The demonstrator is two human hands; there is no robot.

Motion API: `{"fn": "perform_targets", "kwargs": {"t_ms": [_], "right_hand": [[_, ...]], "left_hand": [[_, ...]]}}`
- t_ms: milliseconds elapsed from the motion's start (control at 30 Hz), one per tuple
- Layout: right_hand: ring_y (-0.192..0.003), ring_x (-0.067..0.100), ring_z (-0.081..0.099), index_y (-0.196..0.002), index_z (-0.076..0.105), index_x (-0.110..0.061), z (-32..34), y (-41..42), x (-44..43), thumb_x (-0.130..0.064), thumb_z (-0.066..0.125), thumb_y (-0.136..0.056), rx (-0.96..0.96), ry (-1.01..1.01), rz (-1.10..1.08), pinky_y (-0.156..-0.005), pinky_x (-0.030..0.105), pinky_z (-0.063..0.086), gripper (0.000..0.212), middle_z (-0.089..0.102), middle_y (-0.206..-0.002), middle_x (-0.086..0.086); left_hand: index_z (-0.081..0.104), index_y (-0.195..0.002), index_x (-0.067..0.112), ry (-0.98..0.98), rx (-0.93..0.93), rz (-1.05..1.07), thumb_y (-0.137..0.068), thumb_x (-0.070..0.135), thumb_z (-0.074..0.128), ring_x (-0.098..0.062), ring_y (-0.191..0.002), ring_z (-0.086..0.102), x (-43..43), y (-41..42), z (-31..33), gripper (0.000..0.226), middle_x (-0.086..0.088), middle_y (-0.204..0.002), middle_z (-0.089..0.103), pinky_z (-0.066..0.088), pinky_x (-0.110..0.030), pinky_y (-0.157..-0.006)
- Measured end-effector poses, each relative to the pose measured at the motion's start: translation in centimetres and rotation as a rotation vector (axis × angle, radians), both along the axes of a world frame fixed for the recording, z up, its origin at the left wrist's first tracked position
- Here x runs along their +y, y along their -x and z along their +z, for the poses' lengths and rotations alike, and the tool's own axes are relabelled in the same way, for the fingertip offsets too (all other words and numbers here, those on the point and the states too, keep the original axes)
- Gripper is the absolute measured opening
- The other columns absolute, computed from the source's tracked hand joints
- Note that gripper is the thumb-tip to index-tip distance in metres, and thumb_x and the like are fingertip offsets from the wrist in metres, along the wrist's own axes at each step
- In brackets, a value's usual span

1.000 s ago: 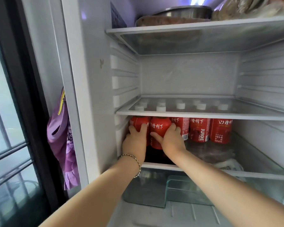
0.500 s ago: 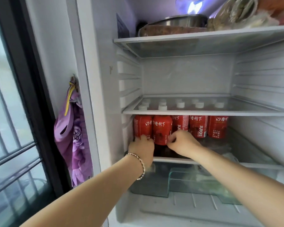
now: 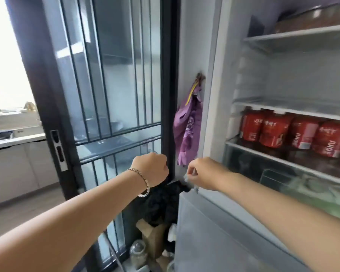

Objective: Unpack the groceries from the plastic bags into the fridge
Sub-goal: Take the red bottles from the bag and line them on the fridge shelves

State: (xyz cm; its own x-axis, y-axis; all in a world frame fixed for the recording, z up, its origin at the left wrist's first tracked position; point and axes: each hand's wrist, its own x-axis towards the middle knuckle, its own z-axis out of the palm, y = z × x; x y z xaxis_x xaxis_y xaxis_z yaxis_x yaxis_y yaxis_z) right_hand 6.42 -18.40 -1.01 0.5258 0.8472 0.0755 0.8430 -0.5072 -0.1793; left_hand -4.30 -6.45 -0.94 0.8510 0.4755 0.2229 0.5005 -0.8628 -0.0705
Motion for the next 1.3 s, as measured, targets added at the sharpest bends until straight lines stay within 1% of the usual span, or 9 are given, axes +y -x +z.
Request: {"fn": "perform_targets", "kwargs": {"t_ms": [167,233,400,633,767,933,1133,1200,1300], "right_hand": [[-0.101,0.027,0.06,-0.102,0.065,-0.016,-2.1,11.1,4.3,-0.022,0.045,-0.092,-0.091,0.106,0.332,-0.08,0.033,0.048,0.023,0.065,-0.108,0.004],[-0.099,0.028,0.06,-0.104,0.064,-0.014,-2.3,17.3,6.0,-0.022,0.045,-0.094,-0.13,0.092,0.48,-0.079,0.033,0.046,0.023,0.065,-0.109,0.006],[-0.103,0.028,0.06,-0.107,0.067,-0.015,-3.0,34.6,9.3,-0.02,0.046,-0.091,-0.158,0.02,0.781,-0.081,0.028,0.046,0.026,0.065,-0.111,0.007],[-0.103,0.027,0.061,-0.107,0.067,-0.019,-4.5,63.3,10.1,-0.023,0.045,-0.09,-0.158,0.012,1.156,-0.084,0.029,0.048,0.028,0.065,-0.112,0.004],[-0.104,0.028,0.06,-0.11,0.064,-0.014,-5.4,80.2,6.5,-0.023,0.044,-0.093,-0.164,0.022,1.411,-0.081,0.03,0.046,0.028,0.064,-0.113,0.006],[-0.102,0.031,0.061,-0.106,0.064,-0.013,-6.4,95.9,1.1,-0.019,0.041,-0.094,-0.219,-0.015,1.694,-0.077,0.032,0.047,0.027,0.065,-0.108,0.007],[-0.076,0.027,0.059,-0.085,0.061,-0.017,-8.7,112.3,-6.3,-0.025,0.042,-0.093,-0.222,0.057,1.973,-0.066,0.03,0.047,0.023,0.065,-0.089,0.004],[-0.084,0.026,0.063,-0.094,0.064,-0.015,-9.7,117.8,-9.1,-0.025,0.043,-0.093,-0.206,0.074,2.082,-0.072,0.033,0.052,0.024,0.065,-0.094,0.004],[-0.094,0.026,0.063,-0.105,0.065,-0.017,-10.4,125.4,-12.2,-0.026,0.043,-0.094,-0.199,0.078,2.21,-0.075,0.033,0.049,0.025,0.065,-0.103,0.003]], "left_hand": [[0.062,-0.111,0.016,0.035,0.135,0.306,-0.095,0.024,0.038,-0.025,-0.107,0.06,1.7,14.7,-3.0,0.03,-0.001,-0.117,0.062,0.046,-0.032,-0.08],[0.063,-0.106,0.015,0.089,0.108,0.455,-0.092,0.024,0.041,-0.026,-0.105,0.061,2.4,22.1,-4.1,0.028,-0.004,-0.115,0.064,0.046,-0.029,-0.079],[0.062,-0.103,0.01,0.178,0.083,0.781,-0.091,0.022,0.039,-0.029,-0.106,0.061,1.1,40.4,-6.4,0.028,-0.01,-0.116,0.064,0.046,-0.029,-0.082],[0.058,-0.112,0.016,0.236,0.024,1.205,-0.093,0.028,0.041,-0.027,-0.113,0.057,-5.1,69.0,-8.0,0.028,-0.007,-0.122,0.061,0.044,-0.031,-0.086],[0.059,-0.112,0.015,0.251,0.02,1.465,-0.093,0.028,0.041,-0.028,-0.113,0.057,-12.4,84.7,-8.4,0.029,-0.006,-0.122,0.06,0.045,-0.032,-0.087],[0.06,-0.109,0.017,0.283,-0.097,1.767,-0.093,0.026,0.04,-0.028,-0.109,0.058,-21.5,97.9,-9.0,0.027,-0.005,-0.118,0.062,0.044,-0.031,-0.084],[0.06,-0.106,0.017,0.325,-0.198,2.075,-0.091,0.017,0.037,-0.027,-0.105,0.059,-31.7,109.8,-11.0,0.028,-0.006,-0.114,0.064,0.042,-0.031,-0.082],[0.061,-0.105,0.016,0.333,-0.209,2.156,-0.091,0.016,0.037,-0.027,-0.102,0.061,-35.0,113.8,-11.9,0.028,-0.006,-0.11,0.065,0.042,-0.03,-0.078],[0.061,-0.106,0.011,0.316,-0.204,2.233,-0.094,0.021,0.04,-0.028,-0.1,0.061,-38.6,120.2,-12.7,0.026,-0.009,-0.108,0.065,0.046,-0.032,-0.079]]}}
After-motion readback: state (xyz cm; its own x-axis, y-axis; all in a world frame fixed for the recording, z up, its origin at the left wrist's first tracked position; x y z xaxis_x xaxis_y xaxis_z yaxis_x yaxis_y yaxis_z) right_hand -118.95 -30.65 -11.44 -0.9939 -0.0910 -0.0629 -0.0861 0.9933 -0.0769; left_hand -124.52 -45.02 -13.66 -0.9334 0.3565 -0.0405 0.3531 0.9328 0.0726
